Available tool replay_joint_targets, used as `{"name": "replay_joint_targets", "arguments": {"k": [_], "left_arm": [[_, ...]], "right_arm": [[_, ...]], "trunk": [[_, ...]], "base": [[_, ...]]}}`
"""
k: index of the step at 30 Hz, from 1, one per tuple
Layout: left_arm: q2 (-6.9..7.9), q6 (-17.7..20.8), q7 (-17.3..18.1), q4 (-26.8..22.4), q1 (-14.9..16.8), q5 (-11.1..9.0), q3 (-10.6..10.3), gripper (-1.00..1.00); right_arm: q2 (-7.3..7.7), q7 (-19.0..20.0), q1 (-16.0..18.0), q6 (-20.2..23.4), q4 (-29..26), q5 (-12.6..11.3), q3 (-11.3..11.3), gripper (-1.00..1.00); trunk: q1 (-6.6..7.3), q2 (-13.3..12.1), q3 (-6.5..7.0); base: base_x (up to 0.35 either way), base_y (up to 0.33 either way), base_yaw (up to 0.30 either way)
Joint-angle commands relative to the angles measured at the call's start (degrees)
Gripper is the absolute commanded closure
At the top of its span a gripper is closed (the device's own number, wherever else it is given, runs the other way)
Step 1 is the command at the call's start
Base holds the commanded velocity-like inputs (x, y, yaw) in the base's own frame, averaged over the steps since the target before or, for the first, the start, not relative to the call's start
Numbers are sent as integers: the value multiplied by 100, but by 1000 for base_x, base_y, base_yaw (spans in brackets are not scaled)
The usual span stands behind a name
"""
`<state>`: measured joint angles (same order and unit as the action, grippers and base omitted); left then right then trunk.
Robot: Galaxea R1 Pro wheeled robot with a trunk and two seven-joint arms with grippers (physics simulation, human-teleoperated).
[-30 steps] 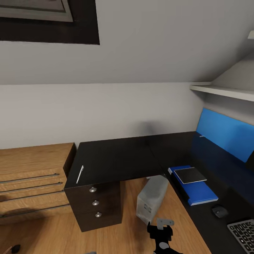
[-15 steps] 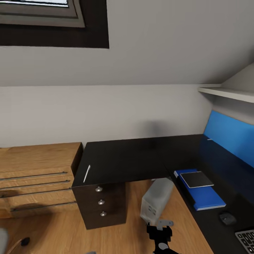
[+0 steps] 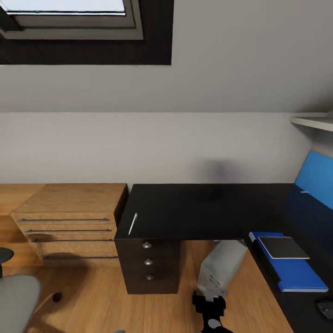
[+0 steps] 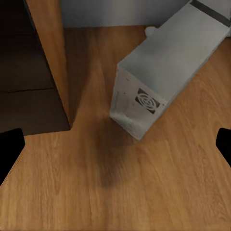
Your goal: In the bedroom, organize the workspace by keeping the computer under the desk, ensuring the monitor is on the desk, placing the keyboard on the desk next to the monitor, placing the mouse on the desk next to the keyboard, moving the folder from the swivel chair onto the desk next to the mouse, stacking the notebook on top of the folder with the pen on top of the notebook, and positioning the swivel chair next to the desk.
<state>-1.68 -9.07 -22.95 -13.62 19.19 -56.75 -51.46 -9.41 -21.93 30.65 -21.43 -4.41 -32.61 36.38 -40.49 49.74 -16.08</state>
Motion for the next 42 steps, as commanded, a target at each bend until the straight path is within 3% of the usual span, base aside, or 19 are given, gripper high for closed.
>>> {"name": "replay_joint_targets", "arguments": {"k": [1,21,37,39,40,42], "left_arm": [[2,-25,-23,1,6,-58,-49,-100],[1,-181,9,196,6,-37,-49,-100],[7,-342,15,187,6,-19,-29,-100],[10,-430,18,178,6,-16,-22,-100],[28,-743,3,54,2,-10,-21,-100],[55,-788,-4,-93,0,-7,-22,-100]], "right_arm": [[0,-22,3,-17,1,-40,50,-100],[-8,-26,0,-19,10,286,53,-100],[-8,-9,-8,-19,-30,412,59,-100],[-8,-18,-7,-19,-51,423,63,-100],[-3,-43,-6,-2,-290,444,64,-100],[-2,-48,-6,24,-453,445,60,-100]], "trunk": [[-1,5,-8],[-1,5,-71],[-1,5,-91],[-1,5,-92],[-1,5,-92],[-1,5,-92]], "base": [[0,0,278],[0,0,255],[0,0,26],[0,0,0],[0,0,0],[0,0,0]]}}
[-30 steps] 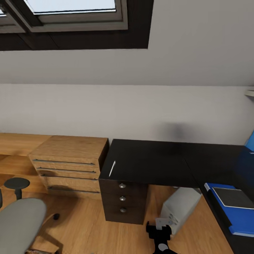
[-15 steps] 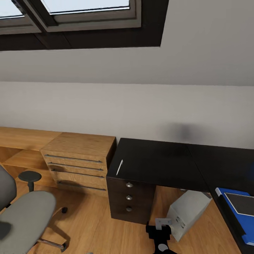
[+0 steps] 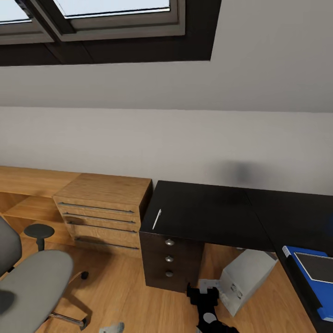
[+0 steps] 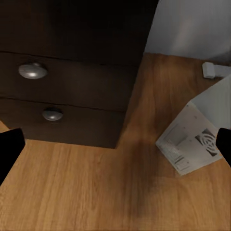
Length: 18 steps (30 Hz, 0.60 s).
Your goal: In the bedroom, organize the workspace by keeping the computer under the desk, ensuring the monitor is on the desk, placing the keyboard on the desk next to the monitor, placing the mouse on the desk next to the keyboard, moving the folder from the swivel chair onto the desk next to the mouse, stacking the notebook on top of the folder with the pen on top of the notebook, and positioning the swivel chair next to the desk.
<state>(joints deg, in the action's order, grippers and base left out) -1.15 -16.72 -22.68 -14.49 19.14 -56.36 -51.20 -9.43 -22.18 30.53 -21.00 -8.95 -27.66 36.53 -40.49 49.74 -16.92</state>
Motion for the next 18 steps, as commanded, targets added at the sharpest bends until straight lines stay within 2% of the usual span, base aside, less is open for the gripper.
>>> {"name": "replay_joint_targets", "arguments": {"k": [1,2,6,7,10,11,12,14,15,17,18], "left_arm": [[23,-38,-33,-110,4,-46,-48,-100],[268,56,-85,-977,7,-43,-48,-100],[643,631,-286,-2092,9,-49,-40,-100],[858,1095,-487,-2745,10,-54,-10,-100],[1147,1808,-877,-3670,11,-75,115,-100],[1364,2420,-1305,-4482,11,-97,502,-100],[1417,2597,-1427,-4702,11,-106,768,-100],[1452,2744,-1505,-4852,11,-111,1035,-100],[1473,2962,-1554,-4975,11,-115,1297,-100],[1492,3316,-1596,-5133,11,-115,1596,-100],[1498,3428,-1604,-5191,11,-114,1676,-100]], "right_arm": [[0,-25,5,0,-93,-51,42,-100],[12,-59,7,254,-620,-57,22,-100],[38,-166,21,714,-1094,-61,1,-100],[54,-248,33,976,-1334,-64,-8,-100],[69,-396,48,1333,-1692,-68,-16,-100],[80,-595,63,1670,-2156,-77,-55,-100],[80,-665,68,1789,-2348,-87,-107,-100],[76,-709,71,1879,-2490,-98,-179,-100],[71,-737,72,1942,-2582,-106,-268,-100],[68,-762,74,1998,-2659,-118,-381,-100],[69,-767,74,2009,-2674,-123,-408,-100]], "trunk": [[-1,5,-8],[-1,5,-8],[-1,5,-8],[-1,5,-8],[-1,5,-8],[-1,5,-8],[-1,5,-8],[-1,5,-8],[-1,5,-8],[-1,5,-8],[-1,5,-8]], "base": [[0,0,0],[0,0,0],[0,0,0],[0,0,0],[0,0,0],[0,0,0],[0,0,0],[0,0,0],[0,0,0],[0,0,0],[0,0,0]]}}
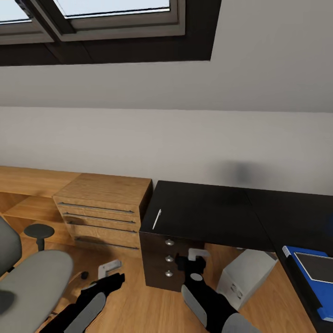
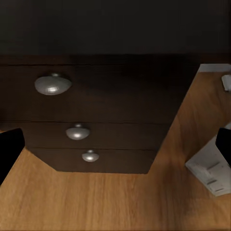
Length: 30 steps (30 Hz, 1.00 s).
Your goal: In the bedroom, organize the workspace by keeping the computer under the desk, ensuring the monitor is on the desk, placing the keyboard on the desk next to the monitor, placing the mouse on the desk next to the keyboard, moving the folder from the swivel chair onto the desk next to the mouse, stacking the notebook on top of the folder with the pen on top of the notebook, and positioning the swivel chair next to the desk.
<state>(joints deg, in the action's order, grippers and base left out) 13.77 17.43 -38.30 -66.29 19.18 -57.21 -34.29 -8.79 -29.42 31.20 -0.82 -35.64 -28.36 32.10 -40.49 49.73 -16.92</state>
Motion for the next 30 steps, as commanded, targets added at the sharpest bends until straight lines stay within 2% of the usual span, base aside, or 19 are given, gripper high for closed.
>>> {"name": "replay_joint_targets", "arguments": {"k": [1,6,8,11,13,14,18,25,29,30], "left_arm": [[11,114,-48,-77,7,-29,66,-100],[39,441,-76,-605,5,-34,465,-100],[53,511,-95,-769,1,-25,565,-100],[60,540,-97,-736,-1,-12,599,-100],[50,550,-98,-710,-1,1,580,-100],[48,552,-99,-694,-2,13,436,-100],[47,539,-111,-686,-2,25,251,-100],[46,534,-116,-684,-2,22,187,-100],[36,522,-123,-683,-2,19,142,-100],[32,521,-127,-679,-2,21,-22,-100]], "right_arm": [[5,-47,8,1,-14,-55,14,-100],[11,-59,8,34,-21,-60,-38,-100],[13,-65,9,65,-22,-63,-45,-100],[17,-66,9,107,-14,-64,-47,-100],[22,-56,9,122,25,-64,-51,-100],[23,-47,9,130,154,-67,-58,-100],[24,-39,9,136,340,-72,-80,-100],[-3,-65,9,113,385,-62,-65,-100],[-21,-83,9,109,378,-64,-55,-100],[-24,-106,9,114,375,-64,-52,-100]], "trunk": [[-1,6,-8],[-1,6,-8],[-1,6,-8],[-1,6,-8],[-1,6,-8],[-1,6,-8],[-1,6,-8],[-1,6,-8],[-1,6,-8],[-1,6,-8]], "base": [[0,0,0],[0,0,0],[0,0,0],[0,0,0],[0,0,0],[0,0,0],[0,0,0],[2,0,0],[228,70,6],[128,43,148]]}}
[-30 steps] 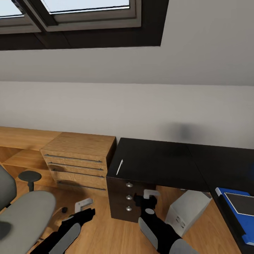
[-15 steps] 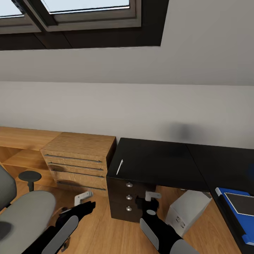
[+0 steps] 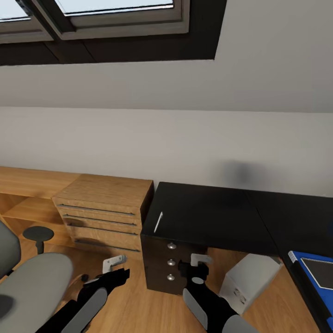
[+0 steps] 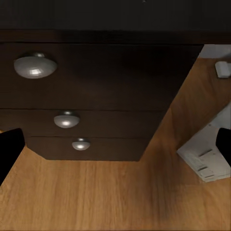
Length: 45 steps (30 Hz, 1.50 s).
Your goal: In the bedroom, organize the workspace by keeping the computer under the desk, ensuring the monitor is on the desk, placing the keyboard on the desk next to the monitor, placing the mouse on the desk next to the keyboard, moving the folder from the swivel chair onto the desk next to the mouse, stacking the notebook on top of the folder with the pen on top of the notebook, and positioning the swivel chair next to the desk.
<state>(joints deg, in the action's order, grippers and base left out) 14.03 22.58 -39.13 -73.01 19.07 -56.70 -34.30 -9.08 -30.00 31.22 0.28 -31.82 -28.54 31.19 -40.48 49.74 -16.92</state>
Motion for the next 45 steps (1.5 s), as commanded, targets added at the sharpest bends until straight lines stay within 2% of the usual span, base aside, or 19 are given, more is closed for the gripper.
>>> {"name": "replay_joint_targets", "arguments": {"k": [1,5,9,20,28,45], "left_arm": [[5,5,-46,-7,9,-26,-70,-100],[4,2,-48,-4,9,-22,-240,-100],[5,1,-48,-3,9,-20,-279,-100],[35,-2,-51,-3,9,-42,-227,-100],[46,-7,-51,-3,9,-45,-191,-100],[38,-17,-59,-6,9,-18,-197,-100]], "right_arm": [[5,-60,7,4,-7,-46,41,-100],[4,-176,7,0,-8,-51,44,-100],[0,-276,7,-8,-9,-54,50,-100],[-4,-296,7,-11,-9,-53,53,-100],[-15,-295,7,-12,-9,-51,61,-100],[-17,-286,7,-20,-9,-46,61,-100]], "trunk": [[-2,5,-8],[-2,5,-8],[-2,5,-8],[-2,5,-8],[-2,5,-8],[-2,5,-8]], "base": [[102,34,175],[49,16,232],[14,5,228],[1,1,52],[22,0,198],[287,0,262]]}}
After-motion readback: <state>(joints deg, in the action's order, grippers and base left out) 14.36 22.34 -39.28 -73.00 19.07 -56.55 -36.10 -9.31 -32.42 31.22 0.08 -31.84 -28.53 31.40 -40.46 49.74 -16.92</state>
